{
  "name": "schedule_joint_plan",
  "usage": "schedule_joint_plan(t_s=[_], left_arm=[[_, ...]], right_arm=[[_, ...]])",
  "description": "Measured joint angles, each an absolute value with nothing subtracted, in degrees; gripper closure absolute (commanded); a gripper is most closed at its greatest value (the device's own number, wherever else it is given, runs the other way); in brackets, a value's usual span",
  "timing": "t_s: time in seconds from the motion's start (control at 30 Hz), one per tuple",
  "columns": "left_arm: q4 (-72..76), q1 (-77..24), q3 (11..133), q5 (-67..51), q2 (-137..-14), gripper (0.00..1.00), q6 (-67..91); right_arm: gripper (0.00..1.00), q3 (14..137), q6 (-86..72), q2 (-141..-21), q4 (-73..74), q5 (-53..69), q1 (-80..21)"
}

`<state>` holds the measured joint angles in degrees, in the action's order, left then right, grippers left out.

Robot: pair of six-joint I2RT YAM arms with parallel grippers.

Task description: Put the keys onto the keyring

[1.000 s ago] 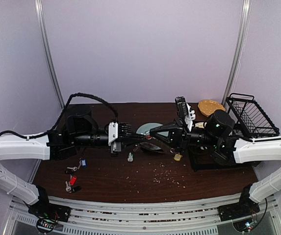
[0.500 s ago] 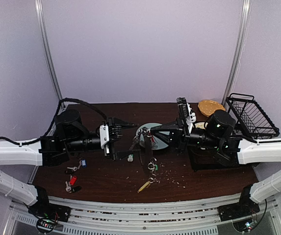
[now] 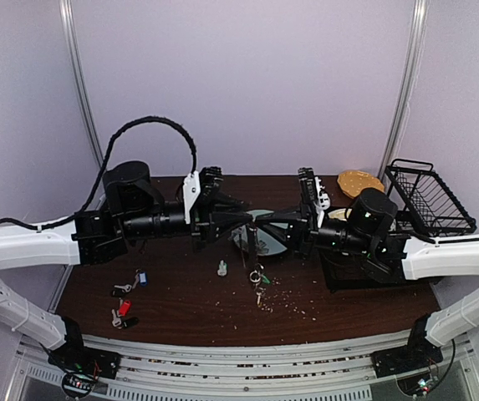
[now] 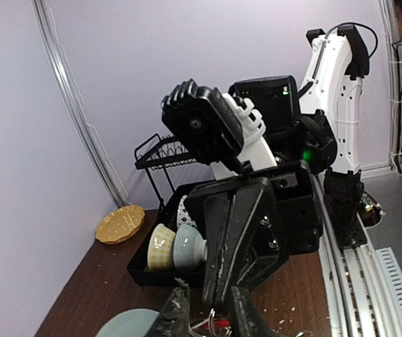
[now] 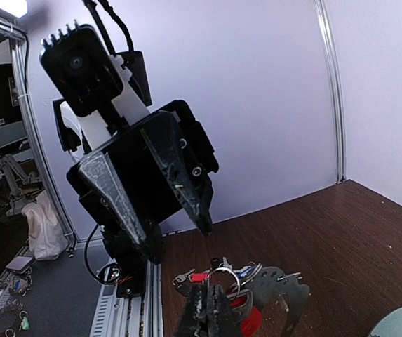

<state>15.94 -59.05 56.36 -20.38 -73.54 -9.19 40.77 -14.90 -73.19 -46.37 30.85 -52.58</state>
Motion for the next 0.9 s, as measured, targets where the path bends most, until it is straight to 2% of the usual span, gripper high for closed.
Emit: schedule_joint_plan(t_s=[0.1, 0.4, 0.63, 0.77, 0.9], left_arm=[[13.4, -59.0, 59.4, -20.3, -75.4, 0.85, -8.8], [7.0, -59.0, 61.0, -20.3, -76.4, 0.76, -8.5], [4.1, -57.3, 61.5, -22.6, -76.6, 0.80, -6.2], [1.8, -57.0, 62.7, -23.2, -77.6, 0.74, -5.9], [0.2, -57.0, 63.0, -23.1, -77.9, 0.78, -5.9]], right_arm=[[1.00, 40.8, -14.0, -73.2, -45.5, 30.7, -52.6], [1.00, 40.8, -12.5, -72.5, -44.5, 30.2, -52.6], [1.00, 41.0, -11.6, -72.5, -43.6, 30.0, -52.6], [1.00, 41.0, -10.8, -72.5, -42.8, 30.0, -52.6], [1.00, 41.1, -10.3, -72.5, -41.8, 30.0, -52.6]])
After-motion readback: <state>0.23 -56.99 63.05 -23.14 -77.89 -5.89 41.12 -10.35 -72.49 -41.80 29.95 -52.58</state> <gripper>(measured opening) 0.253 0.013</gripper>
